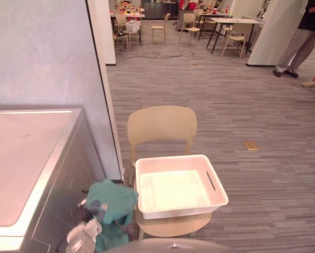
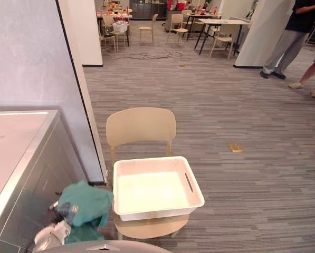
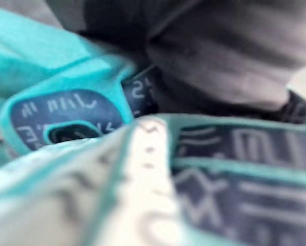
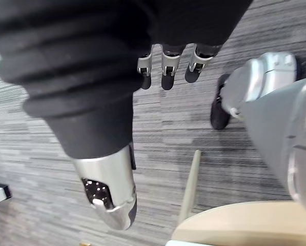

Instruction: Pick up the laundry basket with both hands and put the clothes into the washing machine.

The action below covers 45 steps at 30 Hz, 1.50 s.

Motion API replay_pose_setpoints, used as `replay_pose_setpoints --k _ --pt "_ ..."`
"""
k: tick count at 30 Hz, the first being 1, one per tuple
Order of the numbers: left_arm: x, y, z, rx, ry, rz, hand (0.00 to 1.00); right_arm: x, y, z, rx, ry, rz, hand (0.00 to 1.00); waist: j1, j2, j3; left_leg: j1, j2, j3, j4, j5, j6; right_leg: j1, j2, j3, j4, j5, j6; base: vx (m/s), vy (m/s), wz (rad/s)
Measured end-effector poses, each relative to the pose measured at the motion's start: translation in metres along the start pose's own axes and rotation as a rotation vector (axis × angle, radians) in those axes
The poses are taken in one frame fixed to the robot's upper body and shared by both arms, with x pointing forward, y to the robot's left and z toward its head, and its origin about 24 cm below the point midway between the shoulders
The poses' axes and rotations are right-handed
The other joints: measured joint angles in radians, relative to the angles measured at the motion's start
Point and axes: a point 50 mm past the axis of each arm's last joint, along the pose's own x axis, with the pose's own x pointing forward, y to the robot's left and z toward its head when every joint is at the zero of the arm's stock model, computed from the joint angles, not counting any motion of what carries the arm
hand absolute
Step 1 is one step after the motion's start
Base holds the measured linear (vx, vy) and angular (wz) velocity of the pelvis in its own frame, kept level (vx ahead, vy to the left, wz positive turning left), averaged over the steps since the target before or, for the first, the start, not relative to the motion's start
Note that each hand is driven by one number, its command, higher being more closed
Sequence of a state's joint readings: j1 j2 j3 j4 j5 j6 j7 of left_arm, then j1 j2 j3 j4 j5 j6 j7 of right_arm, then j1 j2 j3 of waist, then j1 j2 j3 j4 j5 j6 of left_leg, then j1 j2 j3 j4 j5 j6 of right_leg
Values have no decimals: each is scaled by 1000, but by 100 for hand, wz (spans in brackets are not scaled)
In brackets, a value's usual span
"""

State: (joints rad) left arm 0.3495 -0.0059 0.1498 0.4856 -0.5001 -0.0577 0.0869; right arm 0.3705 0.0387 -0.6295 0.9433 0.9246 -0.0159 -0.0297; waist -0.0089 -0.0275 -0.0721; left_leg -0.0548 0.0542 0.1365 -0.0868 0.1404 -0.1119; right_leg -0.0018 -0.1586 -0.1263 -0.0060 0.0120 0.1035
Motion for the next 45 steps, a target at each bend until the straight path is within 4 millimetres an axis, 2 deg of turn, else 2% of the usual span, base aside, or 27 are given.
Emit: replay_pose_setpoints --k 3,4,5,7,10,12,14,15,17,18,19,20,22,24,25,27,28,29,31,32,33,34,38,42,43,44,45 --pt "-3 5 -26 3 110 32 100 1 2 -14 -85 56 -7 0 -4 -2 3 -15 -17 -2 0 -4 6 -3 -19 -18 -2 0 0 -43 56 22" --pt "-3 5 -29 9 127 27 100 0 5 -23 -128 85 7 0 -9 -30 -3 -12 -36 6 1 -15 12 -6 -51 -19 -7 -2 -2 4 122 23" --pt "-2 3 -29 14 131 20 100 0 11 -26 -165 98 29 0 0 -6 20 -12 -34 13 15 -27 23 -6 -50 -23 3 -6 4 -25 95 18" --pt "-1 2 -28 27 128 13 100 2 26 -27 -240 107 73 0 -11 4 32 -13 -38 13 1 -24 23 -5 -53 -22 46 -39 -18 -32 53 23" --pt "2 5 -19 36 95 12 100 4 39 -34 -335 129 112 0 -5 -17 68 -24 -36 -3 2 -24 22 -40 -53 -24 143 -106 -22 -67 13 34" --pt "-1 7 -22 32 106 19 100 4 46 -33 -408 127 139 0 3 -12 85 -38 -23 -8 3 -24 22 -68 -48 -42 210 -133 -19 -95 -69 38" --pt "-3 7 -26 23 114 22 100 7 60 -26 -481 103 180 0 15 7 122 -85 3 -28 71 -29 15 -79 -28 -106 324 -163 -20 -91 -164 54" --pt "-4 8 -26 15 110 27 100 8 67 -22 -509 85 204 0 37 9 130 -130 10 -31 117 -28 12 -99 -15 -138 400 -191 -17 -122 -220 44" --pt "-2 -5 -22 -6 88 -5 100 9 93 -11 -553 34 266 0 44 37 185 -156 33 -35 134 -54 -8 -111 -15 -190 412 -205 -51 -267 -136 69" --pt "0 -12 -18 -11 74 -28 100 9 107 -9 -565 13 297 0 50 38 192 -196 36 21 193 -70 65 -121 -39 -248 380 -181 -95 -321 -54 80" --pt "1 -15 -14 -10 60 -39 100 8 113 -7 -565 -1 312 0 57 37 193 -238 40 60 282 -80 114 -134 -56 -278 362 -161 -113 -270 -89 62" --pt "3 -20 -8 -13 37 -54 100 7 130 -4 -564 -35 354 0 69 36 203 -301 56 120 517 -129 143 -136 -71 -318 307 -110 -122 -203 -125 43" --pt "4 -20 -6 -18 31 -52 100 4 138 -3 -564 -52 383 0 76 46 209 -284 104 145 810 -239 113 -101 -64 -366 241 -56 -135 -169 -65 58" --pt "6 -25 -4 -13 27 -68 100 4 133 -8 -552 -37 374 0 69 49 209 -199 160 141 951 -296 101 -65 -63 -438 215 -41 -136 -146 18 103" --pt "8 -33 -2 1 24 -95 100 6 127 -5 -530 -38 350 0 60 52 205 -144 217 142 990 -311 88 -55 -63 -500 188 -33 -144 -147 38 131" --pt "11 -41 2 14 12 -119 100 7 122 -5 -519 -33 326 0 55 62 195 -103 285 151 981 -302 84 -72 -66 -537 166 -26 -156 -149 73 120" --pt "13 -47 5 23 2 -131 100 8 121 -1 -508 -44 309 0 49 75 181 -64 339 172 904 -201 102 -97 -78 -555 167 -21 -157 -203 197 124" --pt "15 -55 5 23 5 -148 100 9 118 4 -494 -54 287 0 34 72 169 -20 317 206 759 -173 71 -116 -95 -571 167 15 -129 -195 197 122" --pt "18 -53 7 40 6 -140 100 10 110 -6 -484 -11 258 0 23 66 159 10 280 208 624 -226 51 -118 -69 -556 131 24 -97 -108 74 100" --pt "20 -48 11 71 0 -140 100 10 105 -7 -470 -6 248 0 13 61 150 50 269 204 532 -288 18 -82 -49 -591 91 70 -123 -52 44 104" --pt "20 -54 9 83 8 -158 100 12 101 -3 -465 -11 230 0 13 97 142 85 276 204 448 -349 2 -74 -40 -638 108 87 -96 -15 98 94" --pt "20 -58 9 91 10 -171 100 13 101 -1 -454 -14 222 0 7 104 143 96 270 203 409 -362 2 -72 -45 -660 120 87 -95 -11 227 88" --pt "17 -66 -1 163 42 -222 100 14 93 2 -436 -17 184 0 1 88 135 127 170 140 269 -349 -30 -37 -189 -769 221 87 -94 -10 240 89" --pt "11 -51 -17 198 94 -208 100 15 76 7 -413 -16 134 0 -1 60 138 147 60 21 252 -347 -26 36 -358 -781 370 118 -82 -9 201 105" --pt "10 -49 -19 205 99 -202 100 15 75 7 -415 -15 132 0 1 58 136 146 43 0 252 -347 -24 39 -380 -757 405 136 -98 8 209 146" --pt "8 -43 -25 233 121 -190 100 14 71 5 -429 -8 124 0 -3 55 138 145 17 -55 249 -334 22 9 -429 -643 519 209 -195 -5 201 150" --pt "6 -41 -29 244 136 -189 100 14 63 5 -417 -7 106 0 -4 77 134 145 25 -99 236 -339 87 -76 -386 -443 586 216 -223 19 182 143"
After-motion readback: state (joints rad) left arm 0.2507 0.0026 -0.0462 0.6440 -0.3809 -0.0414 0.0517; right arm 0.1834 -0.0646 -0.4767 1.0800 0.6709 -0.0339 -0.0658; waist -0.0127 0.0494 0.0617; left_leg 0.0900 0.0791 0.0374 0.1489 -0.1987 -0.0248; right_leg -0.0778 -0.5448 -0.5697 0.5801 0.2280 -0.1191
